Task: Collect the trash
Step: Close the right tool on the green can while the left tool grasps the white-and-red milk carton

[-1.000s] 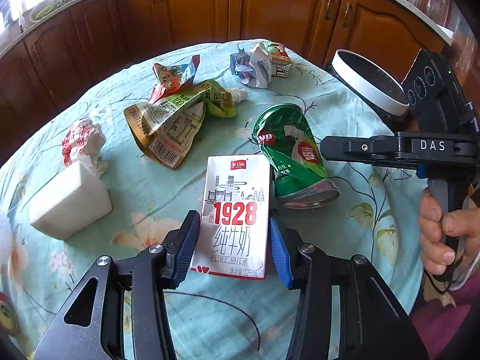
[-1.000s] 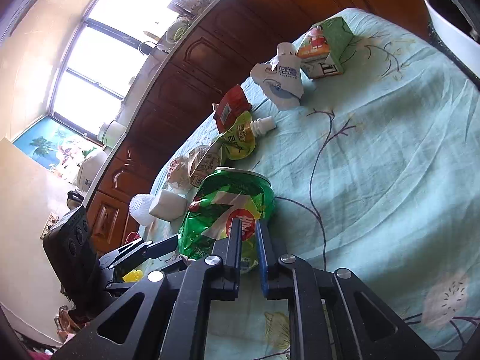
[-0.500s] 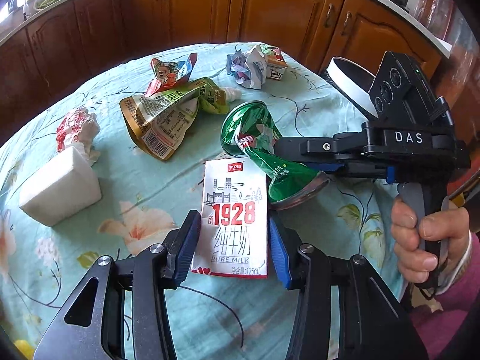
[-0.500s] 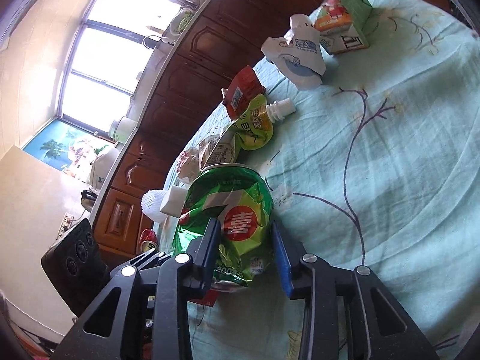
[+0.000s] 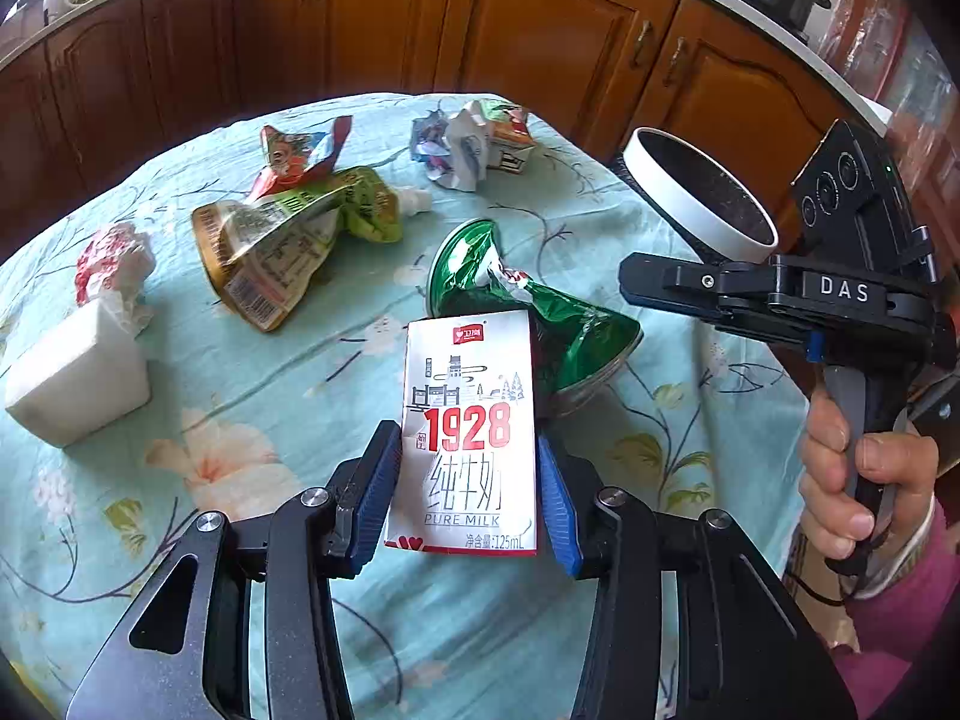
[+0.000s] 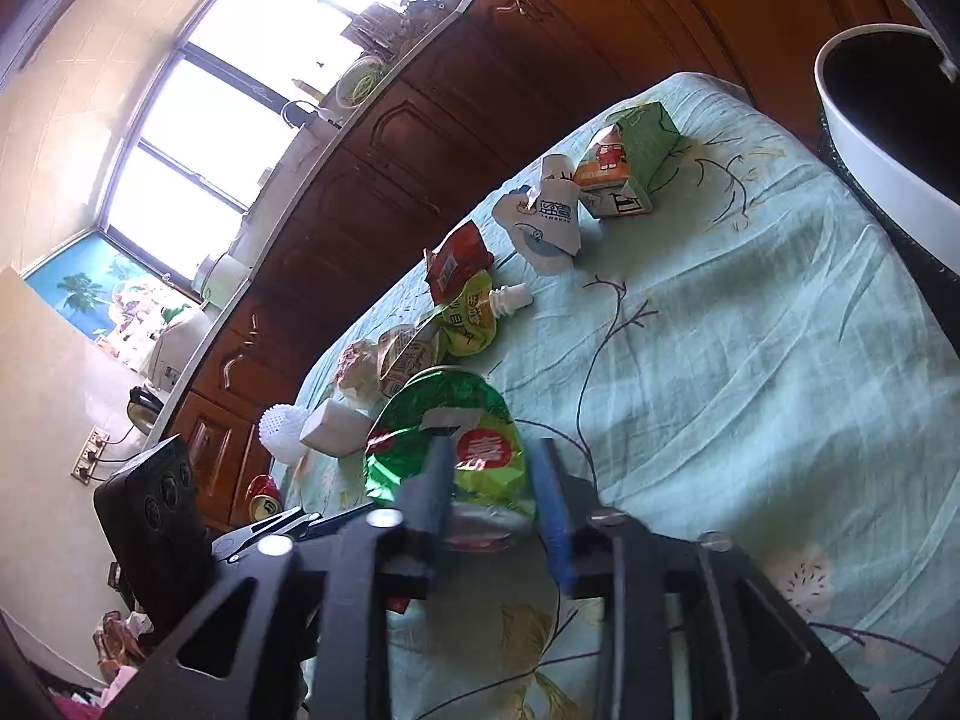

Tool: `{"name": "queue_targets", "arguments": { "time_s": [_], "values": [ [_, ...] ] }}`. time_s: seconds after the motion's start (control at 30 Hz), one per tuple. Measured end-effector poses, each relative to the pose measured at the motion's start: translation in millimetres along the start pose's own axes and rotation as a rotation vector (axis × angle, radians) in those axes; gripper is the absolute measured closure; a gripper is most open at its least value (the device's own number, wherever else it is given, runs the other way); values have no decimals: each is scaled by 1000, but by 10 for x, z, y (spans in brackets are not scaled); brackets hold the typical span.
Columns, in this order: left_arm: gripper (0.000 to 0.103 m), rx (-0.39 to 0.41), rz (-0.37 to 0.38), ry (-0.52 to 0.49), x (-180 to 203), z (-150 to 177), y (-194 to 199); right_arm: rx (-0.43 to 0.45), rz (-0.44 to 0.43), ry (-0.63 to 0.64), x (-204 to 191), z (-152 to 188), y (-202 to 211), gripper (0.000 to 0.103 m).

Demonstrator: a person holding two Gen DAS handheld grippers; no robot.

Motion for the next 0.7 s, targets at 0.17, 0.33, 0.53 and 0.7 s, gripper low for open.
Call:
{"name": "queue_targets", "arguments": {
  "time_s": [0.17,0.33,0.53,0.7],
  "values": [
    [60,-4,-5,-50,228,-9,-82,35,55,76,-101,0,82,45],
    [60,2,24,-41,299,-50,-86,57,171,262,-316,-90,43,45],
    [60,-6,30,-17,213,-19,-98,71,201,297,-205,-311,89,45],
    [60,-1,36,22,90,6,-50,27,185,283,-56,-315,79,45]
  ]
}}
Point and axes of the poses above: each gripper's, at about its wrist camera, not at the fingertips, and y roughly against the way its jaws point, x to its right, z to its underside, the point moved 5 cm from there along -y, roughly the way its jaws point, and after that the axes turned 1 degree about -z, right-handed, at the moved point
